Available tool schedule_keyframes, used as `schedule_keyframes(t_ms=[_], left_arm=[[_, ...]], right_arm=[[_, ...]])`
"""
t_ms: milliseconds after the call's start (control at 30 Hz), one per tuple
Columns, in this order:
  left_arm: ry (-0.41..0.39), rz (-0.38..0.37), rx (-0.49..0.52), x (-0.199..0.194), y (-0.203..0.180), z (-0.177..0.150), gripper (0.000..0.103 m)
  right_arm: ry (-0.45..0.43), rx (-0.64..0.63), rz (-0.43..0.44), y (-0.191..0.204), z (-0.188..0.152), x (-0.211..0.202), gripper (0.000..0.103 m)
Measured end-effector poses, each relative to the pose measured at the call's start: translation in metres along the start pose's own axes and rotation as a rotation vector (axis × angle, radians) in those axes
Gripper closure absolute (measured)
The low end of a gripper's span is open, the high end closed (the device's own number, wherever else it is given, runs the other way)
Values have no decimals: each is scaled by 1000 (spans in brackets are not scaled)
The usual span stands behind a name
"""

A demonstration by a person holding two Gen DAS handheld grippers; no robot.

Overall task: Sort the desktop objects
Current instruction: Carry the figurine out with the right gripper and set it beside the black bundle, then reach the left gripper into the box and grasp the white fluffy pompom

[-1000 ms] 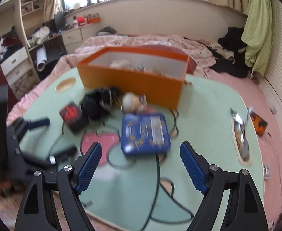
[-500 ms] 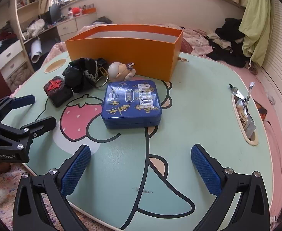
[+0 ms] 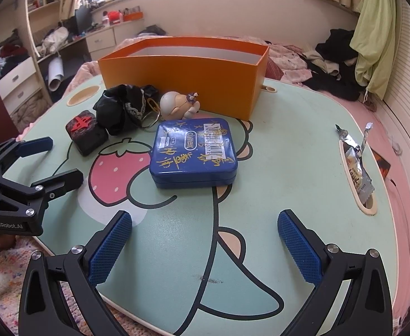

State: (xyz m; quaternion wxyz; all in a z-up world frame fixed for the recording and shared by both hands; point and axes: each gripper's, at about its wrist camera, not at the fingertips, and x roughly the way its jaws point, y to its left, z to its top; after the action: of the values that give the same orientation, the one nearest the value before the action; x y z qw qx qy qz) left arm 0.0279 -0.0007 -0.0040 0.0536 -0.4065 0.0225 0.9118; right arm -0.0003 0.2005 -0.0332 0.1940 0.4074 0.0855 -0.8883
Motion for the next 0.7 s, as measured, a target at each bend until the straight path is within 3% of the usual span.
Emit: schedule_keyframes(t_ms=[533,633,700], left_arm=[[28,-1,9,2,-1,5,0],[53,-16,22,2,-1,14,0],[15,-31,29,-10,-1,34,0]], right_arm=[[-14,-18,18,3,3,2,0],[-18,-16,22,3,3,1,0],[-19,-16,23,4,3,1,0]])
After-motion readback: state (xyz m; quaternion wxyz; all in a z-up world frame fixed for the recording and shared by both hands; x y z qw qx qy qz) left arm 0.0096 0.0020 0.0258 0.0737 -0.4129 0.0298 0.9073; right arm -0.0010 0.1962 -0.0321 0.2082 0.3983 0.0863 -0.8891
